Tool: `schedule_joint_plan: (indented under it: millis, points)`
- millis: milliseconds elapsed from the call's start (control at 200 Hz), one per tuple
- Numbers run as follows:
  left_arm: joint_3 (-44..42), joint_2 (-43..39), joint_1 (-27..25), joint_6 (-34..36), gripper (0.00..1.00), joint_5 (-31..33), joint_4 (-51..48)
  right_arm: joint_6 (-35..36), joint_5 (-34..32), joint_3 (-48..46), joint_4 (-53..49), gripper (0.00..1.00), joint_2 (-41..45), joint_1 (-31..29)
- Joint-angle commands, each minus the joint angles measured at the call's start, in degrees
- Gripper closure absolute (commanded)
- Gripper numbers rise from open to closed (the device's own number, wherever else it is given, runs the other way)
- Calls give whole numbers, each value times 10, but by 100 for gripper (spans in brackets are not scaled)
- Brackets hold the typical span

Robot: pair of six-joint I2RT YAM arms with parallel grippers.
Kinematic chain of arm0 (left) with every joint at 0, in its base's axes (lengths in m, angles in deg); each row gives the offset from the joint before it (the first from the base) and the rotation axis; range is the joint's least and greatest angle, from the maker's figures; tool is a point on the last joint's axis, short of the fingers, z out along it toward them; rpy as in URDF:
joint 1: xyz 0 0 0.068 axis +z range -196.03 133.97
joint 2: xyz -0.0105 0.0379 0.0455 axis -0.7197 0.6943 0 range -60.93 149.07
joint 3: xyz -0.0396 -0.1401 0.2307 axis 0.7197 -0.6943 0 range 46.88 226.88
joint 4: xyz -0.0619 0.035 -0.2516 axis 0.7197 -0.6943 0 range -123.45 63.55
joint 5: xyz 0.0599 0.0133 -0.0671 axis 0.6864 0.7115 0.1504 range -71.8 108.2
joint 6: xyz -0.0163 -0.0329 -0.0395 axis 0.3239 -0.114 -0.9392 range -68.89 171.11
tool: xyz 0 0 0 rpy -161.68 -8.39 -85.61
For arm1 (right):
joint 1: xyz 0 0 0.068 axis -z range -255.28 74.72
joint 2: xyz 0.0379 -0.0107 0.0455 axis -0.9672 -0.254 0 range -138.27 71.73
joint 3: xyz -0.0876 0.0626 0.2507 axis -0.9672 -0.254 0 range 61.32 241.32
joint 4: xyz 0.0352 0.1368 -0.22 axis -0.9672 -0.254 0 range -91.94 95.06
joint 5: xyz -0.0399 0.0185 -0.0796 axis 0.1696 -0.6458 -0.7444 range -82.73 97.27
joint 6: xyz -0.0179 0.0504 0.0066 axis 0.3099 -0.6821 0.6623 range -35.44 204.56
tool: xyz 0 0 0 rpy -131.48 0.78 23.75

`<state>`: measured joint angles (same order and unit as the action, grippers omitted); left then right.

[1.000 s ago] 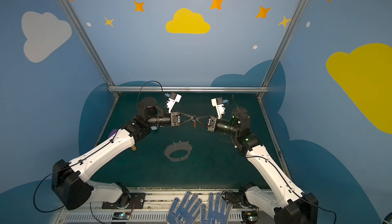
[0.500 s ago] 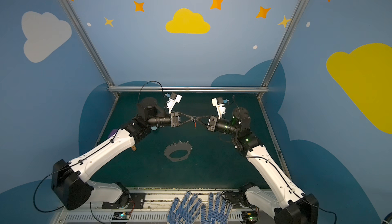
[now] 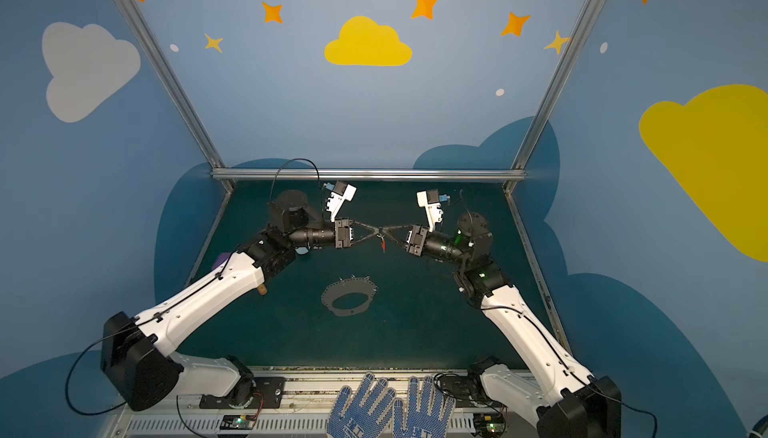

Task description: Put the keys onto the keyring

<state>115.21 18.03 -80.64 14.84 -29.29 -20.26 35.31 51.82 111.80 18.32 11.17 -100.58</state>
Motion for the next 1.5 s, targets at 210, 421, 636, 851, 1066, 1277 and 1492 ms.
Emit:
schedule_joint_plan:
  millis: [210, 421, 636, 851, 1066, 1277, 1492]
  points:
    - [5, -17, 0, 8, 96, -2, 7, -15, 28, -8, 50, 76, 1, -2]
    - [5, -17, 1, 8, 96, -2, 7, -19, 40, -9, 59, 79, -2, -2]
    - [5, -18, 1, 8, 96, 1, 7, -15, 46, -5, 54, 80, -6, -4]
    - [6, -18, 1, 9, 96, 3, 5, -12, 47, -5, 51, 88, -6, -5]
    - [6, -20, 2, 9, 93, 4, 4, -6, 47, -1, 45, 100, 1, -5]
    - [-6, -31, 7, 4, 72, 22, 6, 12, 33, -3, 23, 100, 11, -2]
    - [-44, -69, 30, -9, 61, 57, 8, 27, 30, -7, 2, 100, 14, 4]
